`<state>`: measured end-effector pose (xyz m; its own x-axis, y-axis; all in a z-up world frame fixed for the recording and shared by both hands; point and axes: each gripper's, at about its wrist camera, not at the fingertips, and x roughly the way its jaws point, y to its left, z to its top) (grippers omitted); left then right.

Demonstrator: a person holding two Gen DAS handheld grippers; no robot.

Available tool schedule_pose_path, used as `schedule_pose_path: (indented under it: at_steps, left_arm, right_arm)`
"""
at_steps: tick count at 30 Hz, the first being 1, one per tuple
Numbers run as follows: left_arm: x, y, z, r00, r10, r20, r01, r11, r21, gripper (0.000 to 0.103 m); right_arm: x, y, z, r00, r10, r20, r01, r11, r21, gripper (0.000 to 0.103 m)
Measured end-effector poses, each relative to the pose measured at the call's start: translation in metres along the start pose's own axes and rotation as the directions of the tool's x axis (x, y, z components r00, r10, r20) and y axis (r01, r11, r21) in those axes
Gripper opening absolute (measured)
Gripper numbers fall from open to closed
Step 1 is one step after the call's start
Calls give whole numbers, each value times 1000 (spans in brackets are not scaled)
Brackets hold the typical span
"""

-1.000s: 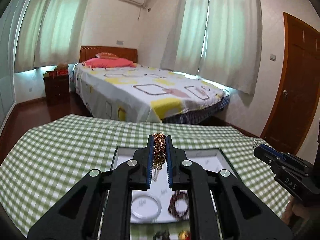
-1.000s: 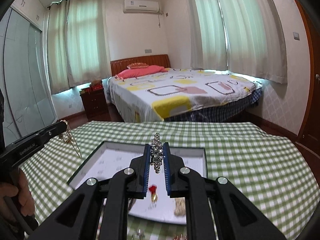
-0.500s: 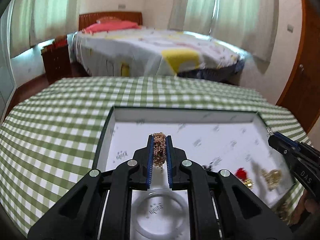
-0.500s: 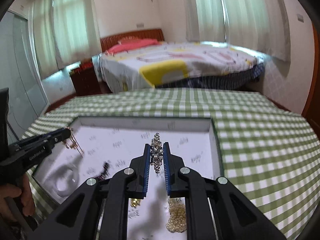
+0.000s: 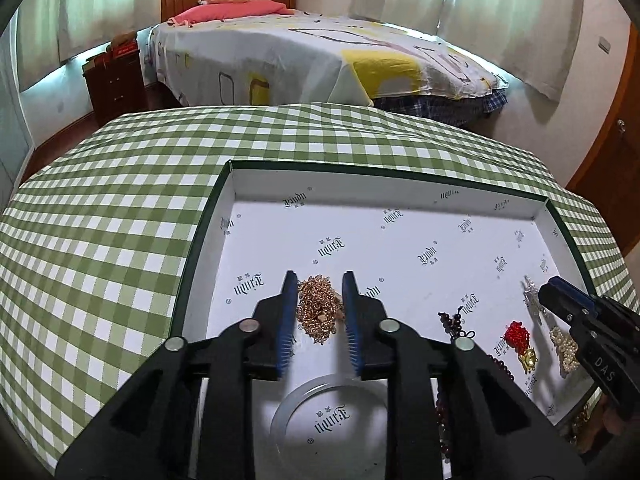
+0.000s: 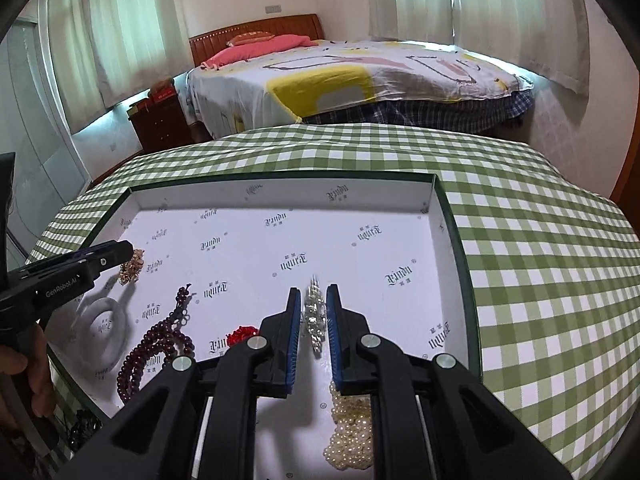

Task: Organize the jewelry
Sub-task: 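Lower the brooch and chain into the tray and open both tools, then withdraw both tools from the tray back over the remaining jewelry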

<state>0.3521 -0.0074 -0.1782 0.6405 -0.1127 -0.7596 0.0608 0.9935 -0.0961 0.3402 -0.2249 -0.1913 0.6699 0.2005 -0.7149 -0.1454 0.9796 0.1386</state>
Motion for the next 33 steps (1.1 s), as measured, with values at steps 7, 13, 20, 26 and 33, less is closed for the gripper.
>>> schedule_pose_path:
  at_steps: [7,13,20,26,33]
  left_arm:
    - [-9,0,-4,1000,-7,27,7,1000,3,43]
    - [-28,4,-11,995,-7,99,8,1000,-4,54]
    - [-76,0,-22,967,21,253,-29,999,28,63]
    - [-110,-6,-36,952,32,304,-46,998,37,65]
    - [-130,-10,-62,959,37,282,-44,999,21,65]
  right_arm:
    - [0,1,0,1000,1,3,-1,1000,-2,31]
    - [-12,1,0,999,6,45,-6,1000,-1,32]
    - [-43,8,-1,994,2,112,0,1000,-15,32]
    - [-73,19,-18,989,-2,149,7,999,-35,32]
    - [-92,23,-41,990,0,143,6,999,-40,33]
